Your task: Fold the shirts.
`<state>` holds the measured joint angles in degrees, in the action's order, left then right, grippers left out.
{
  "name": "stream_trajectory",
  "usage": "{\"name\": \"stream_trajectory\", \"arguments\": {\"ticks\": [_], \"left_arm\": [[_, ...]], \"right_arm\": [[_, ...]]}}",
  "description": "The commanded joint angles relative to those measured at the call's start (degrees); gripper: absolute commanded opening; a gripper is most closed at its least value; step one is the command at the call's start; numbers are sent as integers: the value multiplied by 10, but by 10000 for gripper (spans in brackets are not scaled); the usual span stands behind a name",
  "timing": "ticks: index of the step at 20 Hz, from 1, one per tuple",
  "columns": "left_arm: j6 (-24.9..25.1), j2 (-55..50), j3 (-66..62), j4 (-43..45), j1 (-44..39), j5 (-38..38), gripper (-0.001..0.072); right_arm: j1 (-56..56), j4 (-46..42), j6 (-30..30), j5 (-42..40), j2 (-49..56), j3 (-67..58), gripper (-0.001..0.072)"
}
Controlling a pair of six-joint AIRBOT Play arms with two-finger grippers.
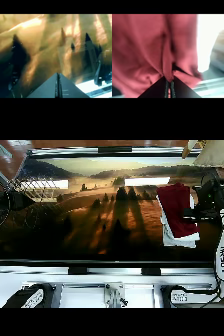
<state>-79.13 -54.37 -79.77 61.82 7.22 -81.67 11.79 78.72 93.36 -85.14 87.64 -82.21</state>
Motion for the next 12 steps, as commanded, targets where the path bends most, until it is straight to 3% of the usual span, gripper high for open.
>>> {"name": "stream_trajectory", "arguments": {"ticks": [1,4,5,6,7,9,12], "left_arm": [[-18,0,0,-8,-1,2,33],[-18,0,0,-22,-1,0,33],[-18,0,0,-23,-1,0,33],[-18,0,0,-23,-1,1,33],[-17,0,0,-23,-1,2,33],[-18,0,0,-23,-1,6,33],[-9,-1,0,-22,-11,7,32]], "right_arm": [[10,-54,-71,37,11,4,77],[44,-18,-127,33,25,5,78],[56,12,-127,33,25,5,136],[68,57,-114,33,25,5,394],[77,107,-78,27,25,5,541],[88,171,-47,9,19,-2,541],[86,185,-47,45,-32,-54,541]]}}
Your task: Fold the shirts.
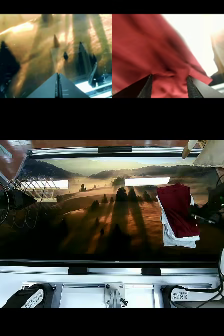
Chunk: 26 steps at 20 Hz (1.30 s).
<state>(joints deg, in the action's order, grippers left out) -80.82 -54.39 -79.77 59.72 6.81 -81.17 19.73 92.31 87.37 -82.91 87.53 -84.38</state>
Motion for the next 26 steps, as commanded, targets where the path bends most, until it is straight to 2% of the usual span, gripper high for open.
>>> {"name": "stream_trajectory", "arguments": {"ticks": [1,2,4,5,7,8,9,10,11,14,26], "left_arm": [[8,-4,0,3,-18,4,32],[7,-11,0,22,-34,10,31],[4,-39,0,112,-88,37,30],[-9,-63,0,180,-123,45,31],[-49,-122,-2,296,-185,33,31],[-83,-154,-4,334,-209,20,33],[-120,-181,-7,351,-225,12,121],[-139,-204,-9,352,-236,10,428],[-145,-219,-9,352,-245,11,584],[-137,-237,-8,352,-252,16,601],[-136,-238,-8,334,-250,11,601]], "right_arm": [[0,44,14,59,-55,-54,541],[-14,40,21,101,-81,-65,539],[-76,40,48,195,-131,-67,536],[-122,40,52,230,-146,-67,488],[-214,32,44,252,-141,-67,484],[-250,31,28,235,-124,-67,486],[-280,35,16,201,-96,-67,487],[-301,41,12,161,-67,-67,511],[-318,48,12,115,-35,-67,512],[-350,44,14,29,24,-67,512],[-360,51,14,45,42,-67,512]]}}
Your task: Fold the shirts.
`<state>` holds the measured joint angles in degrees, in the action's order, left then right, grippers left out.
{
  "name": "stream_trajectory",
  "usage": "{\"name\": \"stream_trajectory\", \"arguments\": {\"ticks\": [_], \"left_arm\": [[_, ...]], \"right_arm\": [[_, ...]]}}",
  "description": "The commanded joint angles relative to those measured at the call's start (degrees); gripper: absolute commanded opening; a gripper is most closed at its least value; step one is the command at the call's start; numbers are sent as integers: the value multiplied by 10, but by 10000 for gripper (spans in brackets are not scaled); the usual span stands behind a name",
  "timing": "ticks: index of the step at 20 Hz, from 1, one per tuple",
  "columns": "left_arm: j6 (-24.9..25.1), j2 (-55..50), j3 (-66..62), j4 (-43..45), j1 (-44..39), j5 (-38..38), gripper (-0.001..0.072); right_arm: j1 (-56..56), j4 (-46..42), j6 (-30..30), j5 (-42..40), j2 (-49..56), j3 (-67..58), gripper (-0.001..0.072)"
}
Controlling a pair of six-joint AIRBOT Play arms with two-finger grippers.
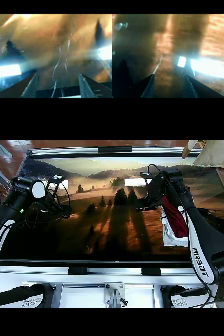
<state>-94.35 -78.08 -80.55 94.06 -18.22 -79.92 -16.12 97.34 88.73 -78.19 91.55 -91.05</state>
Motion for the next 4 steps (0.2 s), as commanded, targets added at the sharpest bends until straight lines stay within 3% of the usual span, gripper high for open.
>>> {"name": "stream_trajectory", "arguments": {"ticks": [1,4], "left_arm": [[-1,-1,0,-13,0,-2,600],[-1,-1,0,-13,0,-1,601]], "right_arm": [[-1,0,0,-2,1,0,512],[-1,0,0,-2,1,0,512]]}}
